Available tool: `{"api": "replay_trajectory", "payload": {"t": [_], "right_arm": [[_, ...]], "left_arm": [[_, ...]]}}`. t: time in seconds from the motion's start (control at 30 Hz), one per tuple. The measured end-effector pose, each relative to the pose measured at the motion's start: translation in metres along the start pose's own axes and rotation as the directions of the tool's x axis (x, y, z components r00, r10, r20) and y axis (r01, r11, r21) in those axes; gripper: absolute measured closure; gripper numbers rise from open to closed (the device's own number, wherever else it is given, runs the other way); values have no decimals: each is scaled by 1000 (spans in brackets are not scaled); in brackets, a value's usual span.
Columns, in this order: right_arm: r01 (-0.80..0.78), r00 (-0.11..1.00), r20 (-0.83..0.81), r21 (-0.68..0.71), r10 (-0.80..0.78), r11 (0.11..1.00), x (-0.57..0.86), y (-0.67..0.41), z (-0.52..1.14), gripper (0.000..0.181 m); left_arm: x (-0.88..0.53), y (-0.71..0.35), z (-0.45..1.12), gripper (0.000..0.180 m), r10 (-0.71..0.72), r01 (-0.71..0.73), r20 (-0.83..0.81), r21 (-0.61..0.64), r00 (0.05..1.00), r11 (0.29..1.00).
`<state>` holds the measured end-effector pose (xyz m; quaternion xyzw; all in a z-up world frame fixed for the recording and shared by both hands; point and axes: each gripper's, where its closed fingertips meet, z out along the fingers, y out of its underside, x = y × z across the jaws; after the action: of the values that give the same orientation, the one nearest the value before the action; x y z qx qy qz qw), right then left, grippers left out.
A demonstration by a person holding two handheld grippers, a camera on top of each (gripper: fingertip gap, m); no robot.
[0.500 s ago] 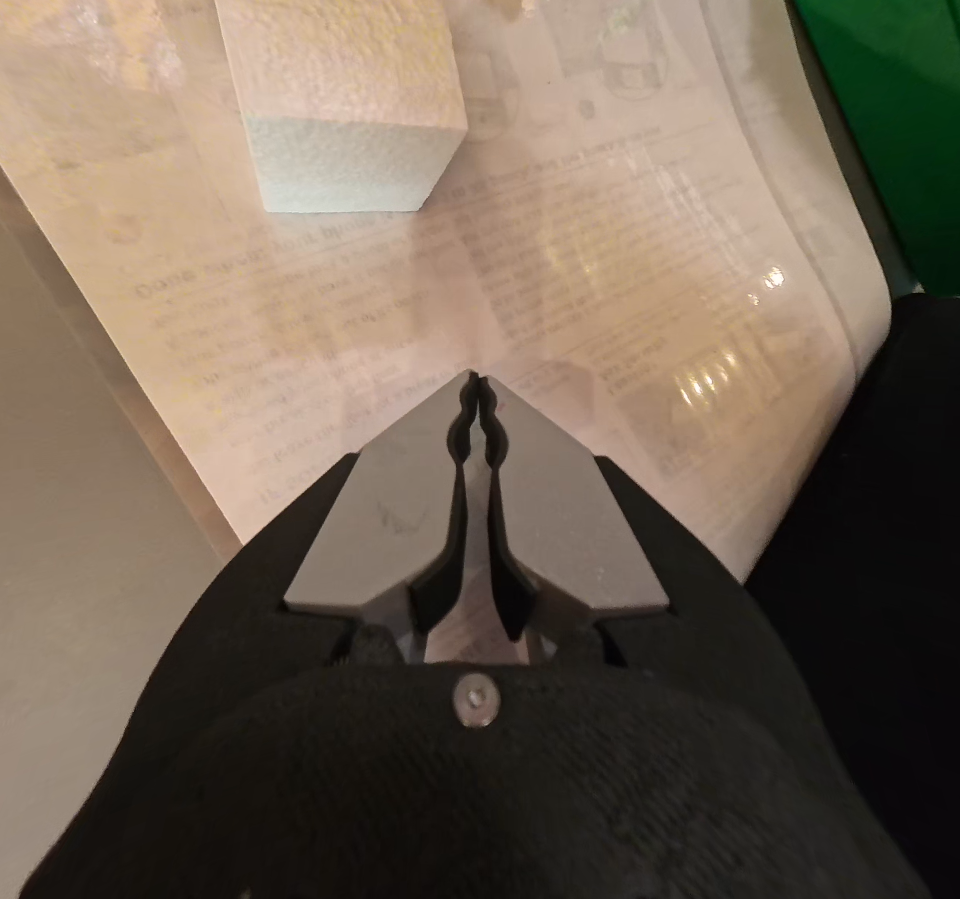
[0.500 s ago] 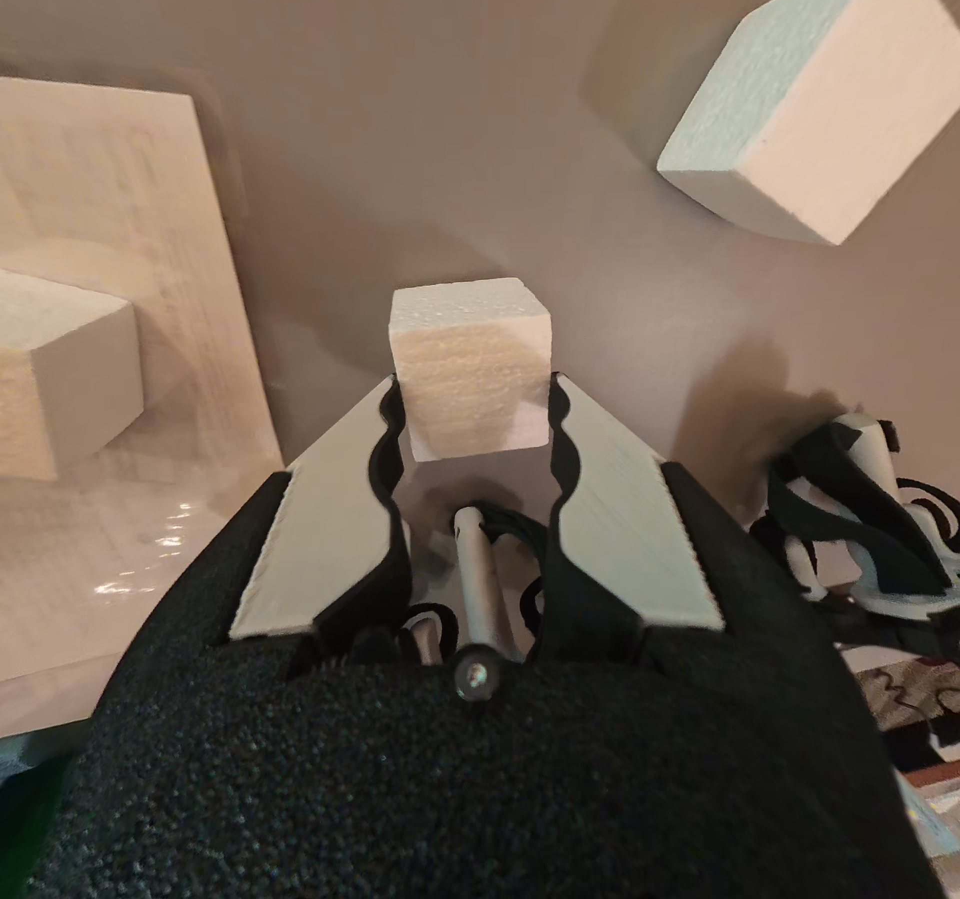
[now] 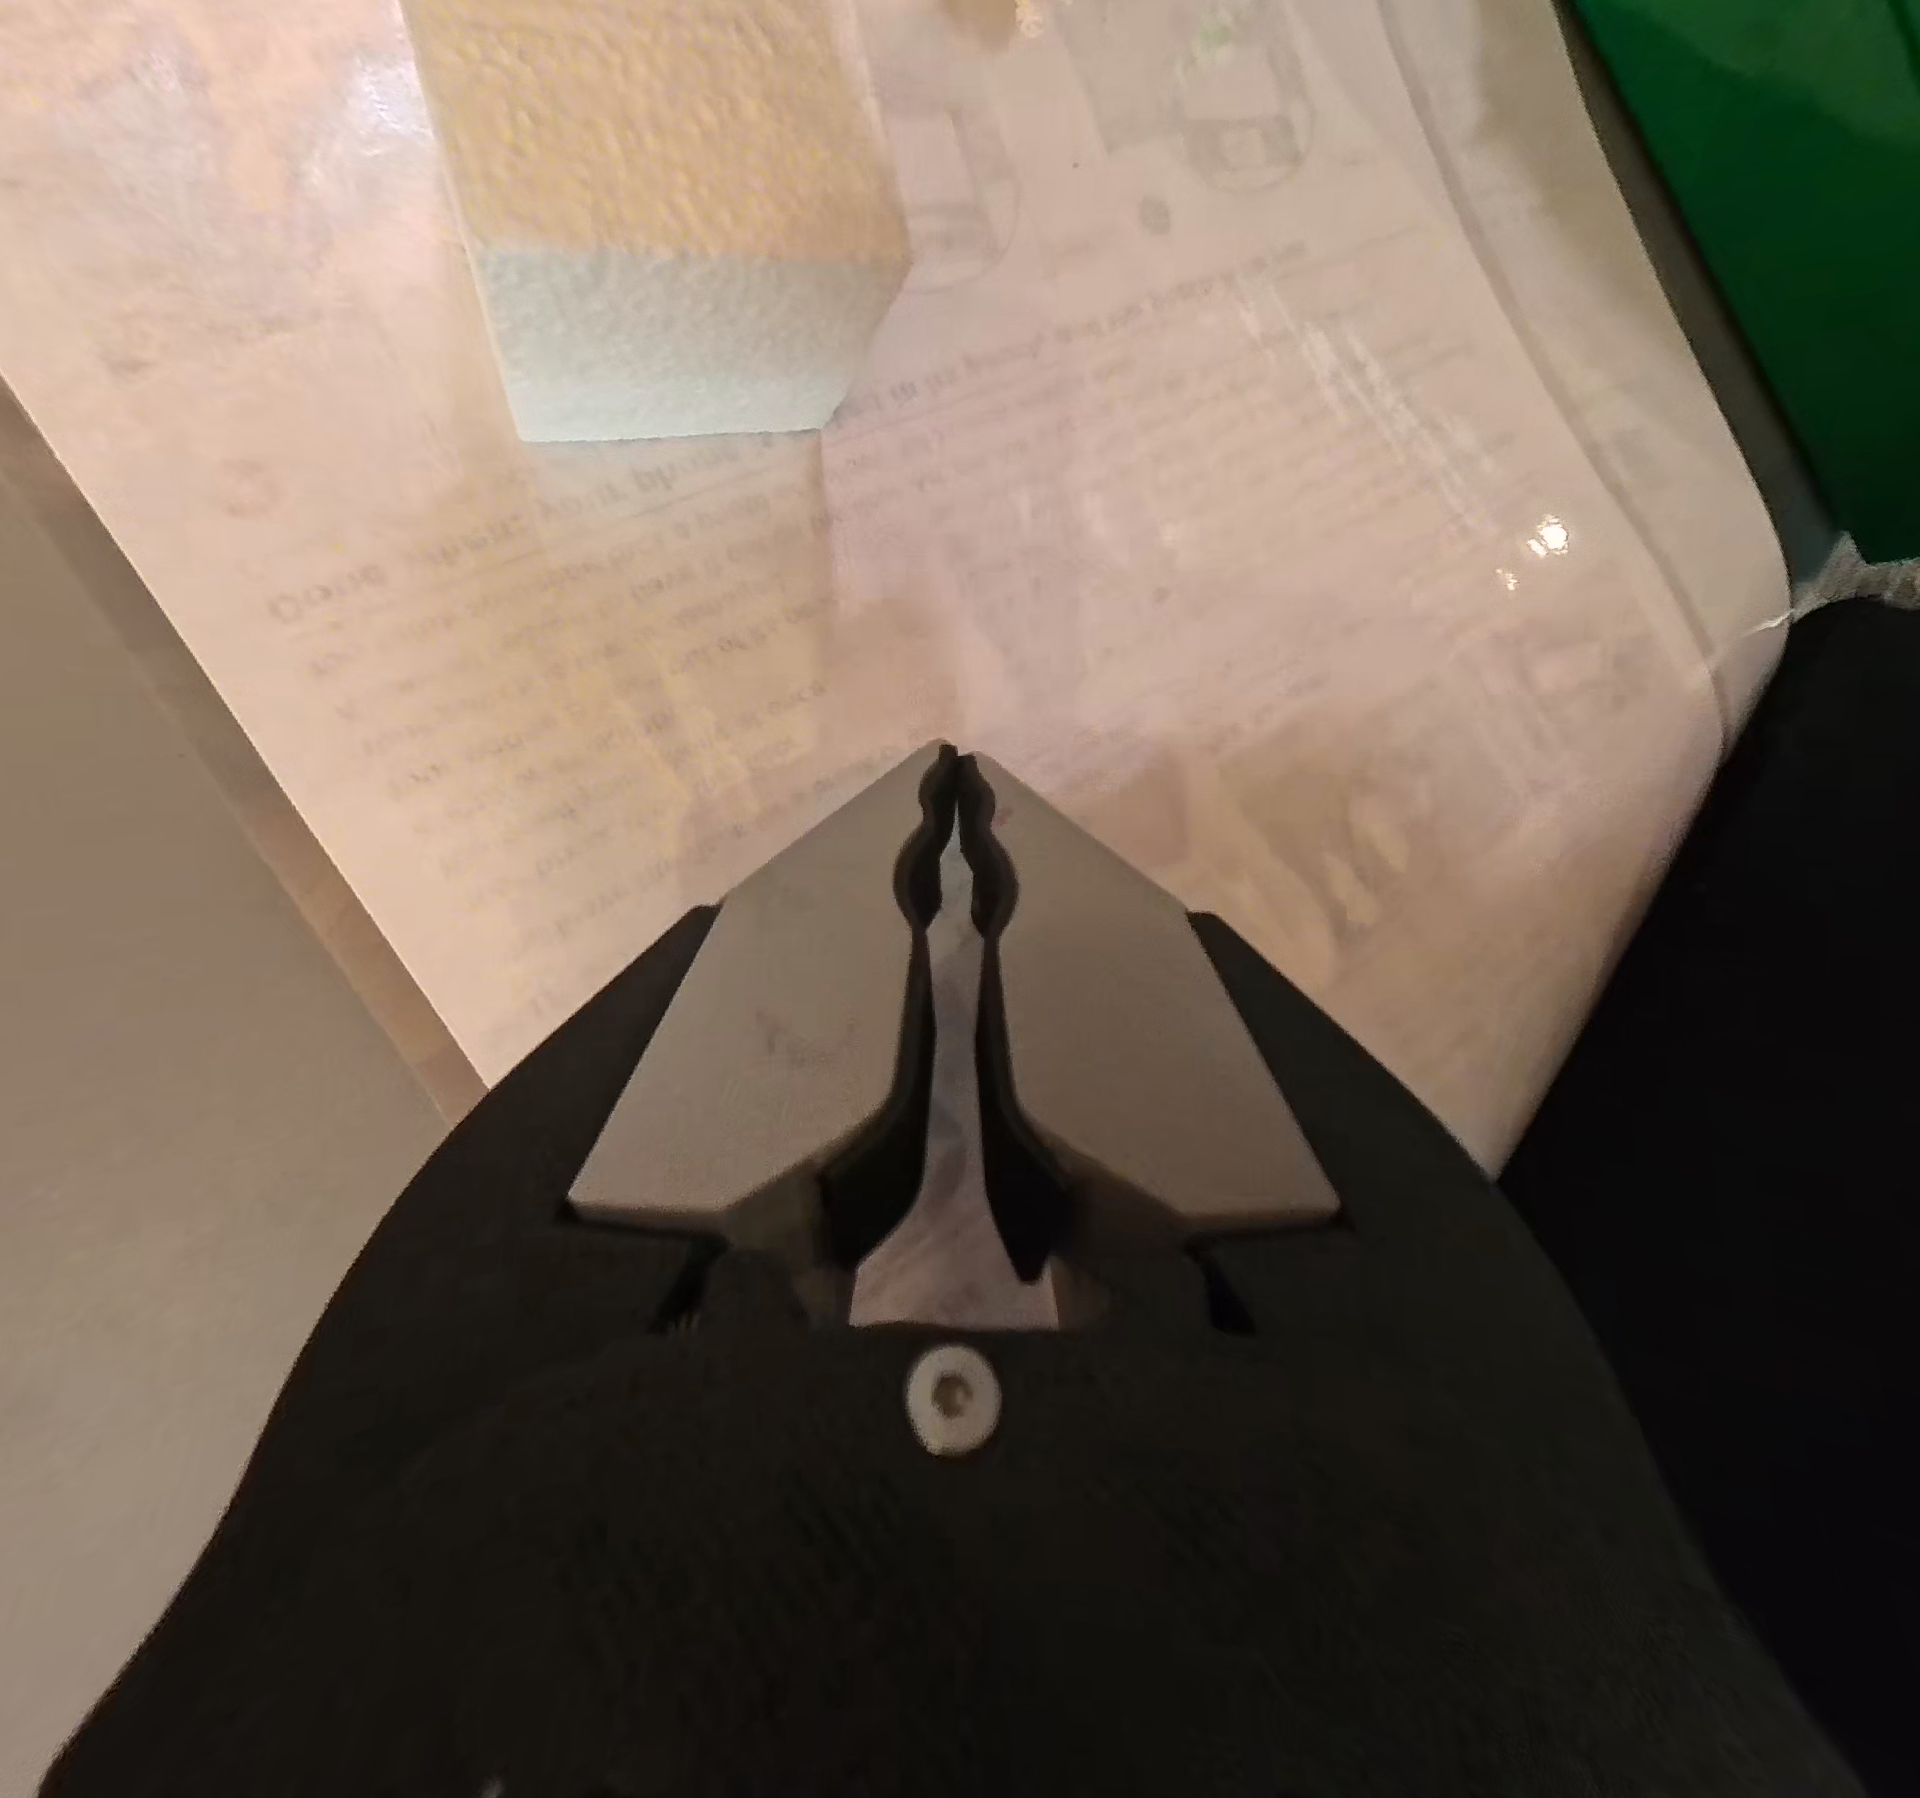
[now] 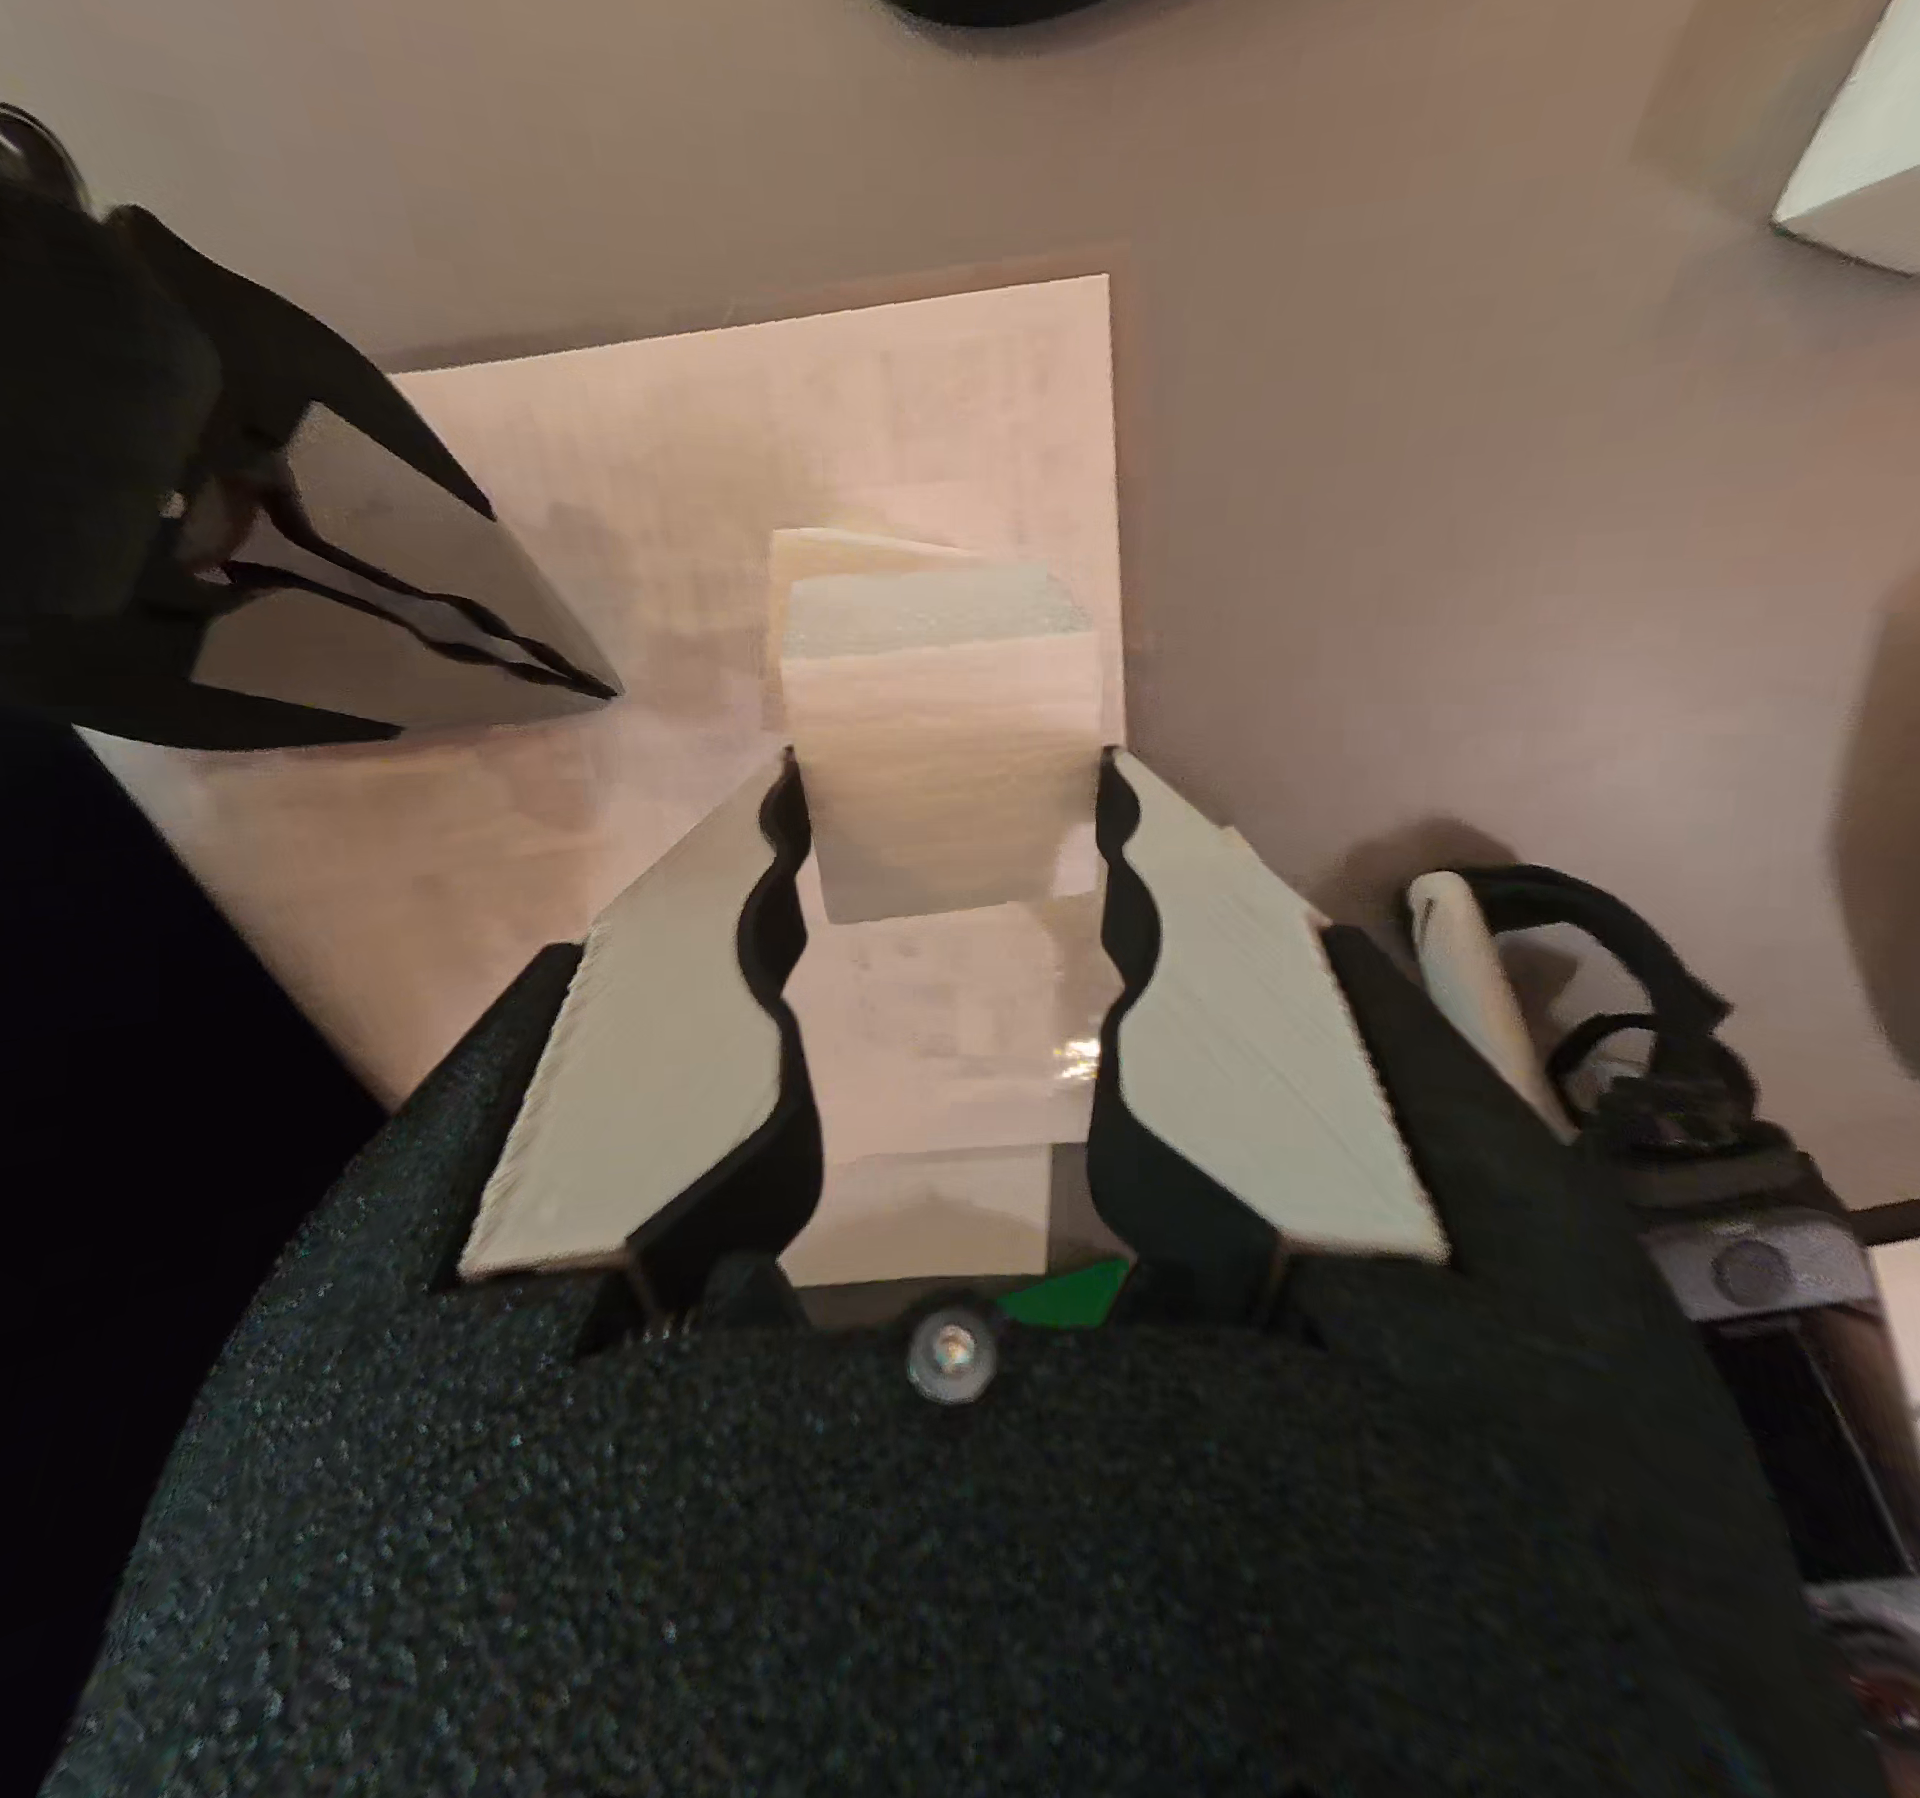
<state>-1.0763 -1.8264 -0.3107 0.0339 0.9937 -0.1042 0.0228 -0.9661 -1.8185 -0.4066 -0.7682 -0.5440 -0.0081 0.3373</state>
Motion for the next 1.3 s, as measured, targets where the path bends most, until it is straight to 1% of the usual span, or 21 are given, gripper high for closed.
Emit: {"api": "replay_trajectory", "payload": {"t": [0.1,0.23,0.37,0.57,0.67,0.73,0.8,0.9,1.17,1.3], "right_arm": [[-15,1000,-20,2,15,1000,-9,-3,7,126],[4,997,-71,-41,-7,999,-13,0,23,125],[6,999,-54,-19,-7,1000,-20,-1,28,123],[-42,999,-26,74,44,996,-19,-1,4,122],[-110,993,-18,151,114,982,-4,6,-16,122],[-176,980,-58,194,190,965,22,21,-24,122],[-250,953,-120,203,278,947,54,47,-24,122],[-379,910,-96,197,403,904,68,76,-11,121],[-453,849,-192,216,493,865,84,92,32,113],[-486,836,-185,187,516,854,89,96,52,113]], "left_arm": [[0,0,0,180,4,-4,2,-1,1000,1000],[0,0,0,180,6,-6,7,3,1000,1000],[0,0,0,180,5,-5,11,9,1000,1000],[0,0,1,180,1,-1,12,12,1000,1000],[0,0,1,180,0,0,13,11,1000,1000],[0,0,1,180,-2,2,14,14,1000,1000],[0,0,1,180,-5,5,16,16,1000,1000],[0,-1,1,180,-4,3,18,16,1000,1000],[0,0,1,180,7,-7,23,-4,1000,1000],[0,0,1,180,7,-7,27,-4,1000,1000]]}}
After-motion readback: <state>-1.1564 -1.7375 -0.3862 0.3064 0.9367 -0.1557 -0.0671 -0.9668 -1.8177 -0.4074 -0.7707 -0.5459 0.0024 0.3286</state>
